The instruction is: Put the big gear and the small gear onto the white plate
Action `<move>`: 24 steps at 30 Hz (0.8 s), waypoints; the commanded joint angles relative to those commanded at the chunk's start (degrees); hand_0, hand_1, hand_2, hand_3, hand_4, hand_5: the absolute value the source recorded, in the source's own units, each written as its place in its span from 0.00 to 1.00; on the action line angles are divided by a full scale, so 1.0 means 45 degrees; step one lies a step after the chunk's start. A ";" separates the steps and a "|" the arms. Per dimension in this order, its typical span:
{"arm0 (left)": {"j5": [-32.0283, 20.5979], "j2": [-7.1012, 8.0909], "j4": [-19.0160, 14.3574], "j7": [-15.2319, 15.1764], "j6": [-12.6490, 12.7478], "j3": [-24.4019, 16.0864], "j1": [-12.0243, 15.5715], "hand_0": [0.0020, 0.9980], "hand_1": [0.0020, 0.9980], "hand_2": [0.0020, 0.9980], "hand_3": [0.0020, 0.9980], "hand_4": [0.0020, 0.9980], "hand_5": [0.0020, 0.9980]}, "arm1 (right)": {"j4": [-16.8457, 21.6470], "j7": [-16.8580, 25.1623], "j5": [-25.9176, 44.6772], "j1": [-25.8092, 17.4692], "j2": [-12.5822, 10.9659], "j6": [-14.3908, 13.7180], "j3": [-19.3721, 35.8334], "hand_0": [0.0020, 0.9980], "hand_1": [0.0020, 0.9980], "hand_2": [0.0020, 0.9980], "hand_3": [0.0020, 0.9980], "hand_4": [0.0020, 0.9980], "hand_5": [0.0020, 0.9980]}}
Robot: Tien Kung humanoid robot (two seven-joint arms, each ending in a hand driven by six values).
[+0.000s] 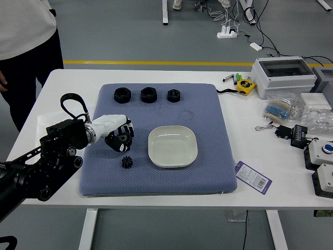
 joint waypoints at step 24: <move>0.0109 0.0163 -0.2003 0.0143 -0.0162 -0.0462 -0.0591 0.27 0.34 0.39 0.43 0.48 0.00 | 0.0000 -0.0040 -0.0076 0.0077 -0.0023 0.0028 0.0041 0.65 0.65 0.73 0.58 0.85 0.69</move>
